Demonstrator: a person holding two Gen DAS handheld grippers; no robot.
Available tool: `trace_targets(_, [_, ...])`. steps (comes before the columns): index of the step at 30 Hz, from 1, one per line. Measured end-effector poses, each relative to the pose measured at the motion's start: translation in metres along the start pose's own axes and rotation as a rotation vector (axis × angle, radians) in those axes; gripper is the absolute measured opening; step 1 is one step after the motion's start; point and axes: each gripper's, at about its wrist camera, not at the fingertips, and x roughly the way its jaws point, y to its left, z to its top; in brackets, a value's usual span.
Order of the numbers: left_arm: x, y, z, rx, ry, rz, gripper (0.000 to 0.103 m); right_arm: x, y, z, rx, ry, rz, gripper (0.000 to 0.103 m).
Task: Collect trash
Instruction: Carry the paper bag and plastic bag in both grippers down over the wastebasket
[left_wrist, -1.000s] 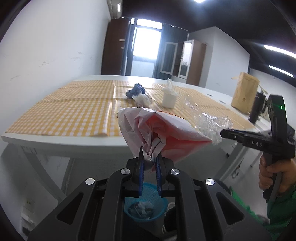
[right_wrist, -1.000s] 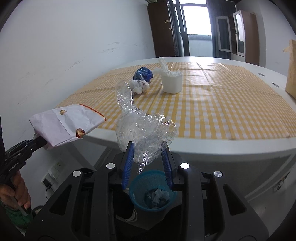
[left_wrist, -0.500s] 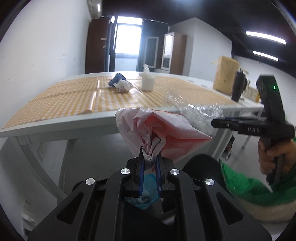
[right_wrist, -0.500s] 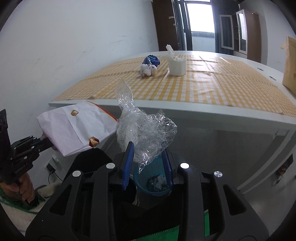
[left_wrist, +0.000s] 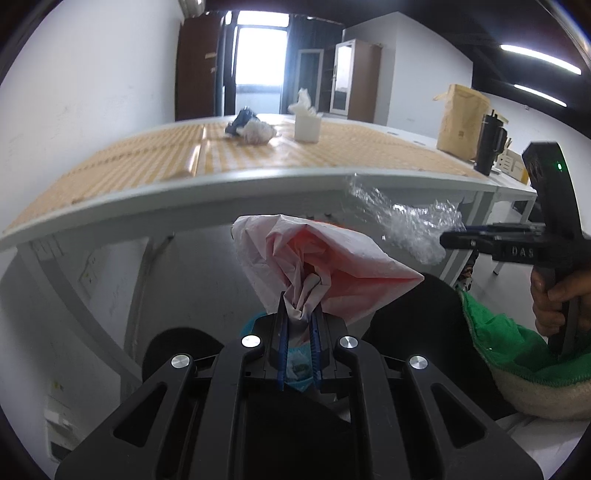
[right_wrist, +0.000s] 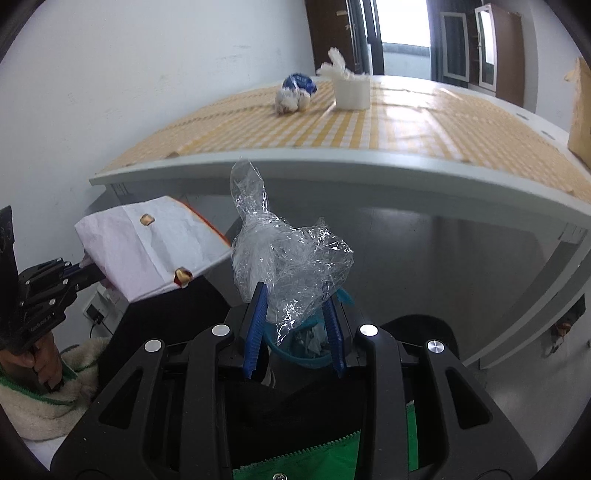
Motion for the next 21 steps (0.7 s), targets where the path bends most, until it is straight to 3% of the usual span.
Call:
trace_targets(13, [0.073, 0.022, -0.019, -0.037, 0.142, 0.032, 0.009, 0.074, -0.014, -0.013, 0.048, 0.139, -0.007, 0.029])
trace_targets(21, [0.13, 0.029, -0.03, -0.054, 0.308, 0.019, 0.009, 0.133, -0.027, -0.02, 0.055, 0.243, -0.012, 0.029])
